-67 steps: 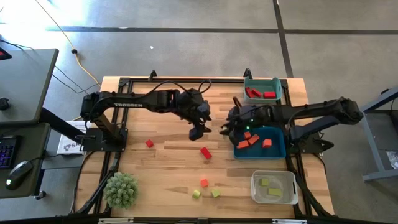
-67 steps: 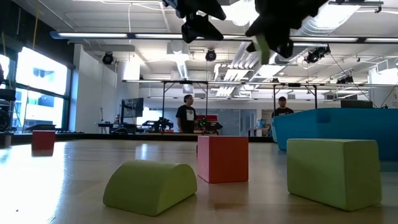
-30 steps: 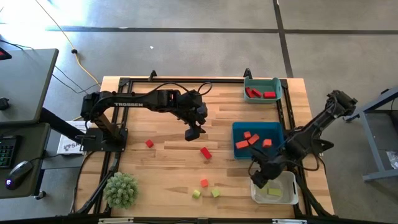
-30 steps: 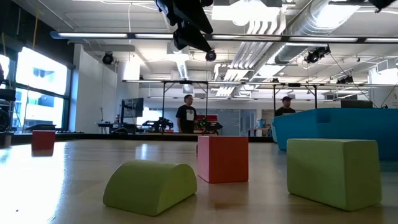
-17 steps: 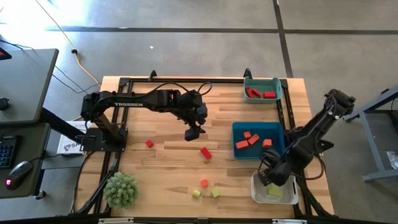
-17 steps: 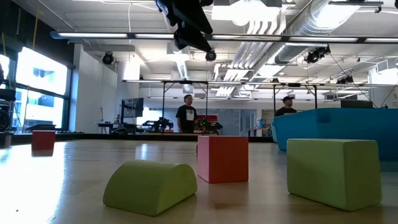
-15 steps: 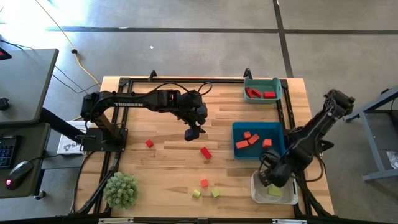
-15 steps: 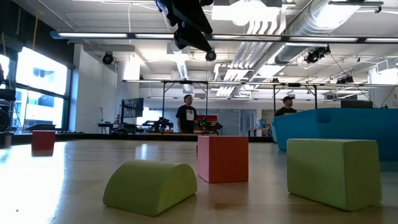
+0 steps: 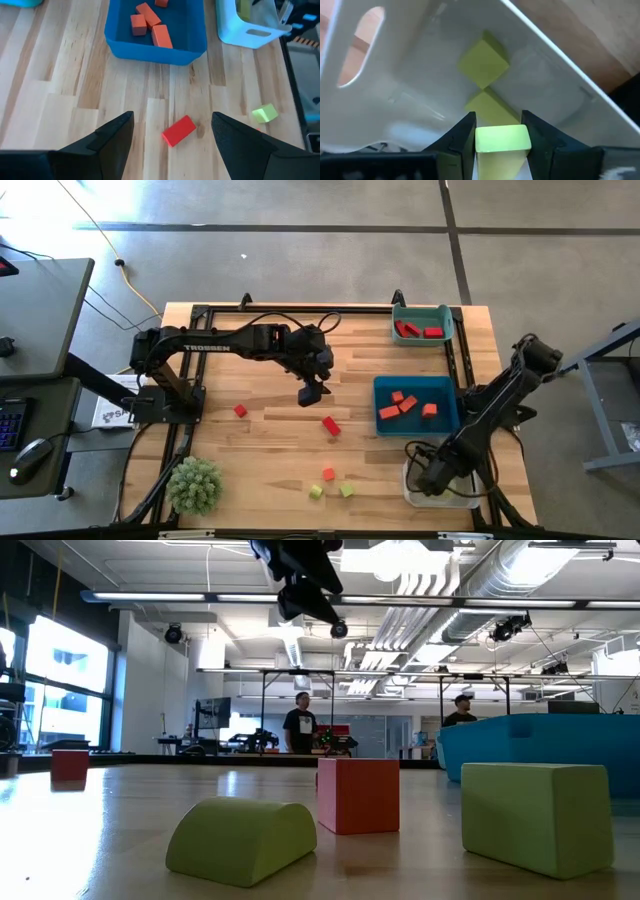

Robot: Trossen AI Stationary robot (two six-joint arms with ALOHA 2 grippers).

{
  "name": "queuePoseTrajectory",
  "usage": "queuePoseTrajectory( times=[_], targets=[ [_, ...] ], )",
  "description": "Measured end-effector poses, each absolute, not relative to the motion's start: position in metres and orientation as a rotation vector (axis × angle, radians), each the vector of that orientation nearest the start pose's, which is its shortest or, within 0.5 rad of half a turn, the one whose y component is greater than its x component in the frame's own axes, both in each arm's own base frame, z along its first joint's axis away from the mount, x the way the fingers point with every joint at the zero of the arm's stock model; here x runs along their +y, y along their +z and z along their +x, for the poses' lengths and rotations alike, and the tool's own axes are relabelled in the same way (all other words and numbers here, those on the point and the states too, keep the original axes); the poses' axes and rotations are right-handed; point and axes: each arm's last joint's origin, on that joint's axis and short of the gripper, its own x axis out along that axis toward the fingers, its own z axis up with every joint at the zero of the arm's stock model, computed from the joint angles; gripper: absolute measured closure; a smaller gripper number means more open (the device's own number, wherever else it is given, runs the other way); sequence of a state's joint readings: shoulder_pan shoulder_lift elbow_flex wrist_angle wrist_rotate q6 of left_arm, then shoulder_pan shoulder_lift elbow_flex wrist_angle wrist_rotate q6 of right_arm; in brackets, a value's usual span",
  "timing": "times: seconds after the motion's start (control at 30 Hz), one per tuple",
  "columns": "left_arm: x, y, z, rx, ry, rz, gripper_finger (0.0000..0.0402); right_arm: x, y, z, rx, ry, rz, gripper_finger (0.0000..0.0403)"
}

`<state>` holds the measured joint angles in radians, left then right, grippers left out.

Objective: Sort & place blocks by color
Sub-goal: Put the green wooden block into the white bin, then put the orange wooden block into the blue bin

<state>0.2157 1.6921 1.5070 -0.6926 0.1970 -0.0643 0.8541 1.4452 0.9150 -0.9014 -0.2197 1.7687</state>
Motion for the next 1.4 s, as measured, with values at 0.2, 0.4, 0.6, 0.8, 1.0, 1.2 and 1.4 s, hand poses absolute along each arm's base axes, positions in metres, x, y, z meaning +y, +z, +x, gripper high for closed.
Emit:
queuePoseTrajectory(
  times=[0.2, 0.4, 0.6, 0.8, 1.0, 1.2, 1.4],
  targets=[
    [0.071, 0.304, 0.356, 0.881, 0.102, -0.368, 0.0147, 0.189, 0.191, 0.155, 1.683, -0.517, 0.807, 0.0284],
    [0.055, 0.298, 0.351, 0.987, 0.118, -0.443, 0.0147, 0.19, 0.191, 0.156, 1.693, -0.459, 0.758, 0.0256],
    [0.03, 0.298, 0.355, 0.988, 0.156, -0.439, 0.0147, 0.189, 0.19, 0.156, 1.682, -0.417, 0.702, 0.0221],
    [0.005, 0.298, 0.356, 0.989, 0.178, -0.409, 0.0147, 0.189, 0.191, 0.155, 1.703, -0.351, 0.658, 0.0211],
    [-0.014, 0.298, 0.356, 0.982, 0.203, -0.426, 0.0147, 0.189, 0.195, 0.155, 1.695, -0.306, 0.664, 0.021],
    [-0.037, 0.295, 0.359, 0.955, 0.254, -0.446, 0.0147, 0.184, 0.207, 0.152, 1.635, -0.279, 0.685, 0.021],
    [-0.059, 0.29, 0.365, 0.896, 0.311, -0.442, 0.0147, 0.177, 0.22, 0.15, 1.513, -0.269, 0.689, 0.021]
  ],
)
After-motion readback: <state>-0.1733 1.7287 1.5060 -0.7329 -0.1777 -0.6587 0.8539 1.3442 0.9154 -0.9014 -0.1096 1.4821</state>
